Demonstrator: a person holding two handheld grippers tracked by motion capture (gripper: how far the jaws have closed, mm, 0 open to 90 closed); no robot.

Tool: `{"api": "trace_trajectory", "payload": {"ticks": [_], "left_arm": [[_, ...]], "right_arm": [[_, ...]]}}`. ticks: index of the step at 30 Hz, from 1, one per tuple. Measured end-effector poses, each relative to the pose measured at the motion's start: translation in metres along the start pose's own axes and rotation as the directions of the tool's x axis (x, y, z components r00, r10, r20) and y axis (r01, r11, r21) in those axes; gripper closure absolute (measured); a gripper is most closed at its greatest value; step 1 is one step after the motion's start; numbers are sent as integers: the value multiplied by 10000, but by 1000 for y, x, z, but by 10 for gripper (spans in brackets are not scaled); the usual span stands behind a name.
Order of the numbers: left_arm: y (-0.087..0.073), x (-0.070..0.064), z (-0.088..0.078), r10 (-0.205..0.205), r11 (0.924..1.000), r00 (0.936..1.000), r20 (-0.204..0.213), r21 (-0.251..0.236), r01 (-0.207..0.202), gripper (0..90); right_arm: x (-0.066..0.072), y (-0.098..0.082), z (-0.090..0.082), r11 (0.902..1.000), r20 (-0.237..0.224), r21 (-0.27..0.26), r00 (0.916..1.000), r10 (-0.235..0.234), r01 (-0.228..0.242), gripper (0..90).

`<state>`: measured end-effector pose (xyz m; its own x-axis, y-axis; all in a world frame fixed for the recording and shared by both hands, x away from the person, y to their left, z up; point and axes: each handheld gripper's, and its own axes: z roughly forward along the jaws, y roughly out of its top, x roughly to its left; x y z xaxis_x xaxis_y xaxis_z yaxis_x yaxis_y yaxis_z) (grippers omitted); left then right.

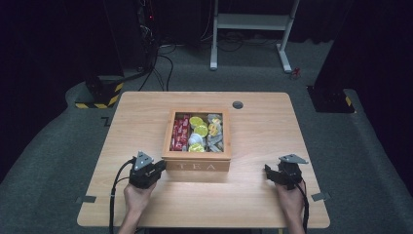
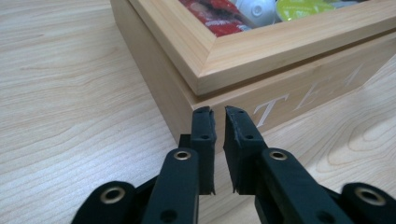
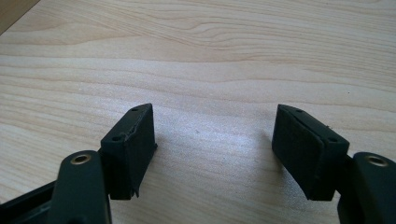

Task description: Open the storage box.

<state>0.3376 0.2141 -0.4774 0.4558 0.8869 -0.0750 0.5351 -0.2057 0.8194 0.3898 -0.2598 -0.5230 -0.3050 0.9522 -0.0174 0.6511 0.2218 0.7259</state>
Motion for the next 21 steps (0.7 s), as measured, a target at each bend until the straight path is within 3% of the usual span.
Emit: {"api": "trace_trajectory", "payload": {"ticks": [21], "left_arm": [[8, -1, 2, -152, 9999, 9999, -53, -22, 152, 895]], "right_arm": [[0, 0, 0, 10000, -21, -3, 10000, -4, 4, 297]]}}
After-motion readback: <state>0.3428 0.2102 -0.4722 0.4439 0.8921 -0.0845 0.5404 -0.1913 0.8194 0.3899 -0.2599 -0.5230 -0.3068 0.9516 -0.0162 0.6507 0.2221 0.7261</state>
